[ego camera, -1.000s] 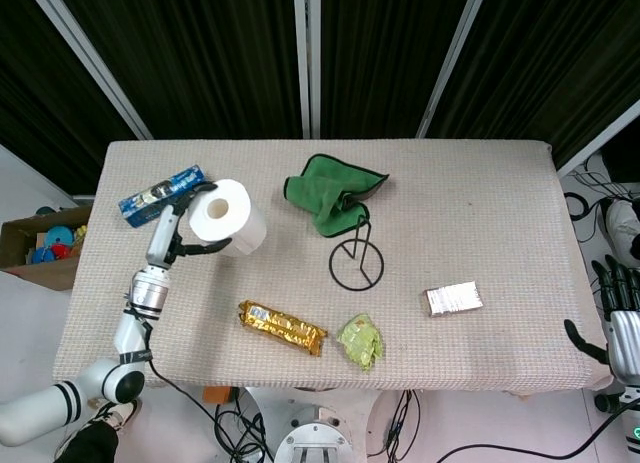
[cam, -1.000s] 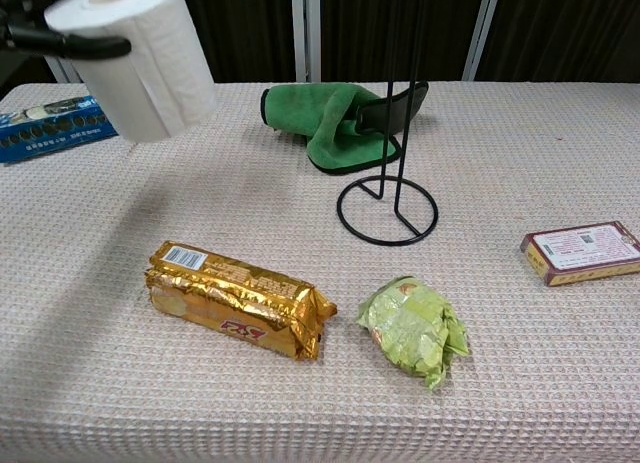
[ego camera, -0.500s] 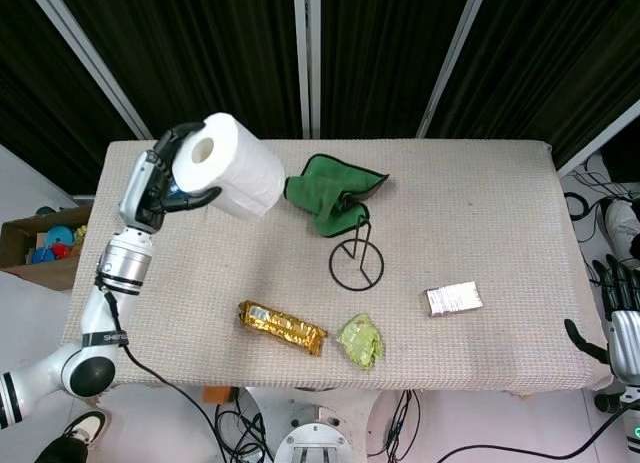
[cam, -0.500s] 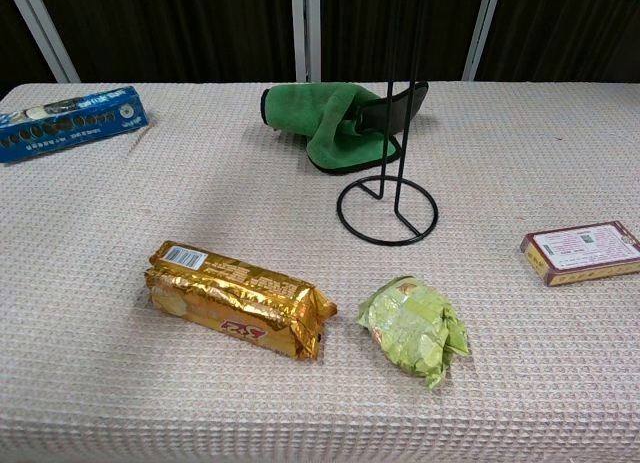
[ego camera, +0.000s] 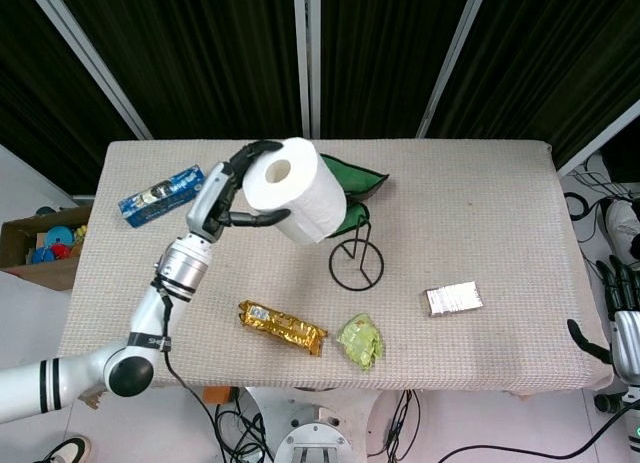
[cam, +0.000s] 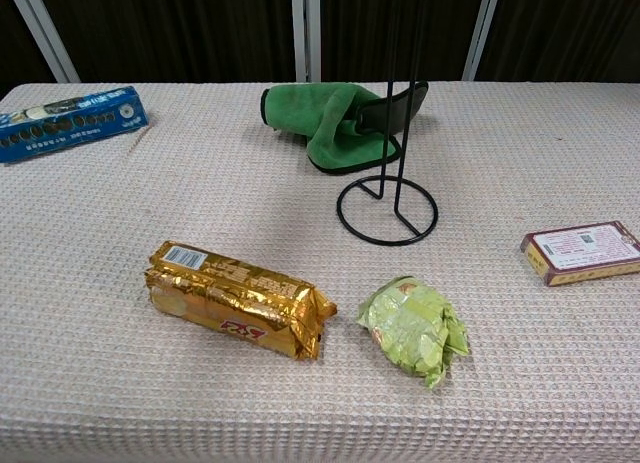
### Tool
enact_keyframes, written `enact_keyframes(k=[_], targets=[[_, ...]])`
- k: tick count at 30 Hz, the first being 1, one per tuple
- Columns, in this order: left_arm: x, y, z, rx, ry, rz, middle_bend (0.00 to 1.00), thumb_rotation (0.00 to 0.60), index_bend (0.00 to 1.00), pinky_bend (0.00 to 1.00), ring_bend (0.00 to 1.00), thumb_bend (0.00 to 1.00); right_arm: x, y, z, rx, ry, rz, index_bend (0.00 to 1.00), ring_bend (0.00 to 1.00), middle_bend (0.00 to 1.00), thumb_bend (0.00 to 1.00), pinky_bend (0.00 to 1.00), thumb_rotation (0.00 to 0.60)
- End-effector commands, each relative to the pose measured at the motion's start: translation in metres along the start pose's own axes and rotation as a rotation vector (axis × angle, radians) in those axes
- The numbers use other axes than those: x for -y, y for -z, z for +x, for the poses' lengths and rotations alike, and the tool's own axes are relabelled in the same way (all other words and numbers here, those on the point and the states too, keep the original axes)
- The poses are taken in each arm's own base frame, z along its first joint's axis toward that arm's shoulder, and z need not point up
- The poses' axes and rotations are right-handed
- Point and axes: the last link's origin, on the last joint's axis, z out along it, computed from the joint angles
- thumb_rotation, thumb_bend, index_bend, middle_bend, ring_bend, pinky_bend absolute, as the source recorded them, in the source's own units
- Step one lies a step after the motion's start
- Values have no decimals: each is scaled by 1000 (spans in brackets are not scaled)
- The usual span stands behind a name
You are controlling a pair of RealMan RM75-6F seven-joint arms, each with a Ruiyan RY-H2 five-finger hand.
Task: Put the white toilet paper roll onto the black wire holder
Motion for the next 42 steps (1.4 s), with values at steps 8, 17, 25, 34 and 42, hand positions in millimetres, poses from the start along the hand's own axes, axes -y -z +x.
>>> enact_keyframes(k=[8, 17, 25, 34, 42], targets=[[9, -19, -51, 47, -49, -10, 601, 600, 514, 560, 424, 188, -5, -2, -1, 6, -4, -18, 0, 0, 0, 209, 0, 600], [11, -25, -63, 53, -89, -26, 601, 600, 514, 560, 424, 190, -8, -3, -2, 10, -8, -24, 0, 0, 0, 210, 0, 600], [14, -24, -69, 65, -161, -59, 601, 600, 514, 560, 424, 190, -9, -3, -2, 11, -10, -26, 0, 0, 0, 211, 0, 600], [18, -23, -75, 79, -212, -86, 601, 600, 515, 560, 424, 190, -10, -3, -4, 15, -7, -31, 0, 0, 0, 214, 0, 600], [27, -28, -77, 97, -255, -45, 601, 600, 514, 559, 424, 190, -11, -3, -5, 18, -9, -33, 0, 0, 0, 215, 0, 600]])
